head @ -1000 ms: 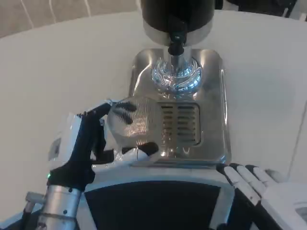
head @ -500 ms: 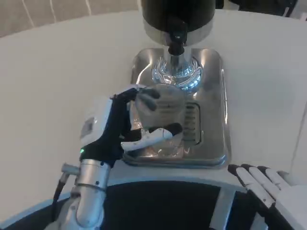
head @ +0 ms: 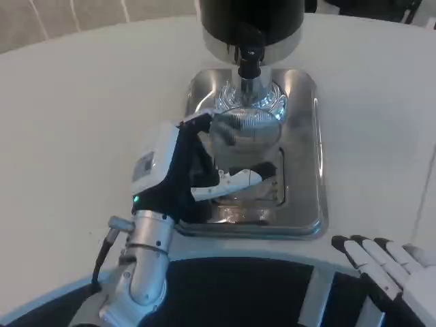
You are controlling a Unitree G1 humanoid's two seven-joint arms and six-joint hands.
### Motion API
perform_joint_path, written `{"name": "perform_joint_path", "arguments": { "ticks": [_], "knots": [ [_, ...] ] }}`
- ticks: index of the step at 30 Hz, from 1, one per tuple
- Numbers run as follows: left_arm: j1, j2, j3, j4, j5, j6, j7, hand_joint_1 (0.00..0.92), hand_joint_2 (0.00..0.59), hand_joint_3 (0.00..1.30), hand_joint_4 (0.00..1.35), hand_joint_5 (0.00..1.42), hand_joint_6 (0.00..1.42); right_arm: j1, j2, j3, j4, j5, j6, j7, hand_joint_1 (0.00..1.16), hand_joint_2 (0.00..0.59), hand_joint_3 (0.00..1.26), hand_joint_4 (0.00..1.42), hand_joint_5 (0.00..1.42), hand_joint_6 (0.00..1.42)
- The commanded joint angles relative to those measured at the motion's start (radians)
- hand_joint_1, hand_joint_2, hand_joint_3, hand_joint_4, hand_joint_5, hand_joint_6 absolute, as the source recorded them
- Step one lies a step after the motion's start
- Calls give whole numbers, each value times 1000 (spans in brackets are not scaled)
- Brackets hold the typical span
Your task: Grasp the cup under the faucet to collect the drink, then remove the cup.
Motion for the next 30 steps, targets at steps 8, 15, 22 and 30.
{"name": "perform_joint_path", "arguments": {
  "ticks": [8, 15, 22, 30],
  "knots": [
    [-12, 29, -68, -23, 41, 101, 16, 261, 29, 204, 105, 303, 391, 23, 42, 0, -13, 19, 1, 12, 261, 517, 0, 0, 0, 0],
    [-3, 48, -86, -67, 39, 133, -12, 201, 22, 49, 0, 172, 268, 29, 43, 13, -13, 12, 12, 9, 261, 517, 0, 0, 0, 0],
    [17, 70, -77, -121, 17, 131, -48, 167, 27, 0, 0, 60, 210, 32, 43, 33, -13, 0, 25, 3, 263, 515, 0, 0, 0, 0],
    [61, 108, -42, -199, -19, 120, -86, 160, 32, 0, 0, 58, 207, 15, 33, 75, -13, -28, 65, 5, 271, 511, 0, 0, 0, 0]
  ]
}}
